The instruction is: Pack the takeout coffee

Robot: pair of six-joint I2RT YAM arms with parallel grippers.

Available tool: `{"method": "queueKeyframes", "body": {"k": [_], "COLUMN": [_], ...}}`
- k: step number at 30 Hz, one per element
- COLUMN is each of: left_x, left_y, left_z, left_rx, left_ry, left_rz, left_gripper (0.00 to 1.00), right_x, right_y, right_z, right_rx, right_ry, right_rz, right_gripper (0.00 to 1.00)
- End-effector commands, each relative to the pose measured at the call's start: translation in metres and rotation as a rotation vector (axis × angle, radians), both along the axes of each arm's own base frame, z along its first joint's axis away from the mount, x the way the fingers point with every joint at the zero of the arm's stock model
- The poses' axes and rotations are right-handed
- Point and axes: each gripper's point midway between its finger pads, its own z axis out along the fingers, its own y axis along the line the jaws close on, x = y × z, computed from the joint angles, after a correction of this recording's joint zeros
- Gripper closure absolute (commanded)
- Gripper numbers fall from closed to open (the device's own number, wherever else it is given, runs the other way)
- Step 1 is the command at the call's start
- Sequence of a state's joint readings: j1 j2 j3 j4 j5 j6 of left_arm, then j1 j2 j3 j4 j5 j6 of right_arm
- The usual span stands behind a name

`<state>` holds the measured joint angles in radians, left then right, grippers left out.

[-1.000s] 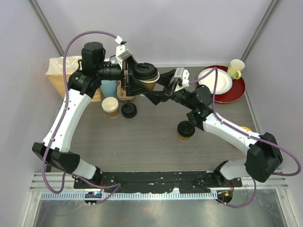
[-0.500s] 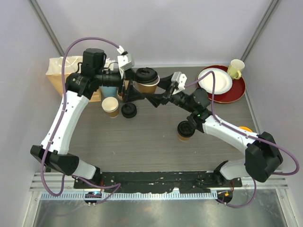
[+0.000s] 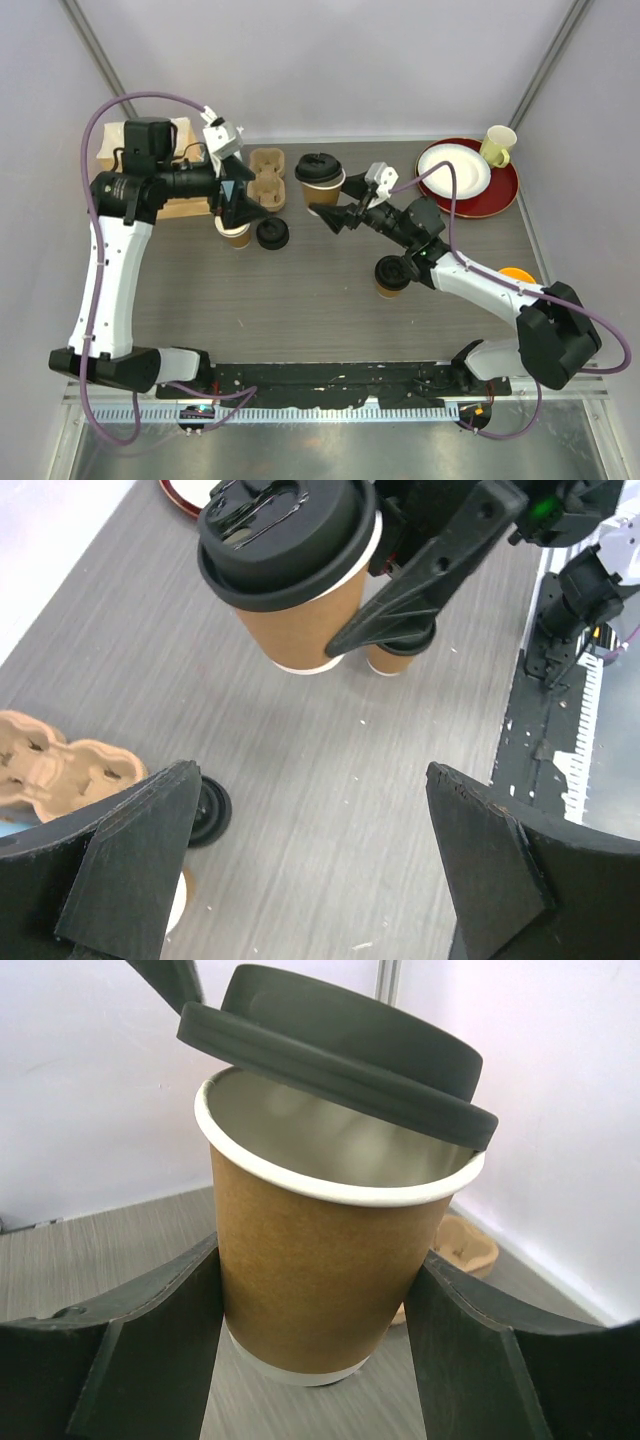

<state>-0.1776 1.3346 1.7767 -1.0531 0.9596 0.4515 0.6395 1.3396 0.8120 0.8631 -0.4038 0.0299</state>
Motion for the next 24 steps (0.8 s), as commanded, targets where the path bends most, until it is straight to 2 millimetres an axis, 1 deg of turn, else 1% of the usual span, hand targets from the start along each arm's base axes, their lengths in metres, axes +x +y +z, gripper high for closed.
{"method": "queueKeyframes", "body": {"k": [1,2,3,4,5,7,8,9,10,11,12,13,14,16,17,18,20,21,22,23,24], "left_x": [-0.033,-0.035,-0.037,-0.035,-0.036,-0.027,-0.023,-0.016,-0.01,-0.005,-0.002,0.006,0.008,0.012,0.012,0.013,0.012,0.013,0.014,0.013,0.012], "left_y": [0.014,0.015,0.016,0.016,0.016,0.019,0.021,0.022,0.025,0.027,0.028,0.032,0.035,0.04,0.044,0.045,0.05,0.052,0.055,0.057,0.058], "left_z": [0.007,0.008,0.013,0.013,0.015,0.016,0.013,0.013,0.009,-0.005,-0.012,-0.018,-0.03,-0.04,-0.041,-0.045,-0.056,-0.06,-0.069,-0.071,-0.076], "left_rx": [0.039,0.039,0.031,0.026,0.012,0.011,0.012,0.004,0.013,0.022,0.023,0.04,0.058,0.081,0.092,0.099,0.12,0.125,0.134,0.132,0.132], "left_ry": [-0.002,0.0,-0.012,-0.005,0.018,0.014,0.026,0.034,0.039,0.076,0.098,0.093,0.113,0.119,0.11,0.118,0.144,0.151,0.179,0.184,0.197], "left_rz": [0.02,0.03,0.044,0.057,0.076,0.125,0.149,0.184,0.227,0.249,0.271,0.309,0.326,0.358,0.379,0.389,0.415,0.421,0.437,0.444,0.441], "left_gripper": [0.0,0.0,0.0,0.0,0.03,0.07,0.1,0.12,0.14,0.16,0.18,0.18,0.19,0.17,0.16,0.15,0.13,0.12,0.11,0.09,0.09], "right_x": [-0.014,-0.015,-0.021,-0.021,-0.023,-0.033,-0.034,-0.036,-0.041,-0.041,-0.041,-0.043,-0.047,-0.051,-0.055,-0.054,-0.058,-0.058,-0.059,-0.061,-0.061], "right_y": [0.0,0.003,0.01,0.015,0.02,0.035,0.043,0.046,0.053,0.06,0.064,0.069,0.077,0.085,0.089,0.093,0.099,0.102,0.105,0.108,0.111], "right_z": [-0.002,-0.007,-0.012,-0.022,-0.028,-0.038,-0.051,-0.055,-0.056,-0.071,-0.076,-0.079,-0.091,-0.1,-0.104,-0.115,-0.12,-0.129,-0.131,-0.136,-0.145], "right_rx": [0.012,0.006,0.0,-0.025,-0.036,-0.05,-0.069,-0.071,-0.062,-0.08,-0.084,-0.084,-0.101,-0.111,-0.113,-0.127,-0.123,-0.133,-0.132,-0.14,-0.155], "right_ry": [-0.054,-0.044,-0.035,-0.045,-0.048,-0.057,-0.049,-0.047,-0.058,-0.04,-0.038,-0.042,-0.031,-0.042,-0.04,-0.026,-0.027,-0.015,-0.021,-0.016,-0.009], "right_rz": [0.016,0.021,0.041,0.043,0.052,0.091,0.103,0.112,0.13,0.141,0.147,0.157,0.175,0.192,0.206,0.211,0.223,0.229,0.231,0.237,0.238], "right_gripper": [0.51,0.51,0.52,0.52,0.52,0.52,0.52,0.52,0.52,0.52,0.52,0.52,0.52,0.52,0.52,0.52,0.52,0.52,0.52,0.52,0.52]}}
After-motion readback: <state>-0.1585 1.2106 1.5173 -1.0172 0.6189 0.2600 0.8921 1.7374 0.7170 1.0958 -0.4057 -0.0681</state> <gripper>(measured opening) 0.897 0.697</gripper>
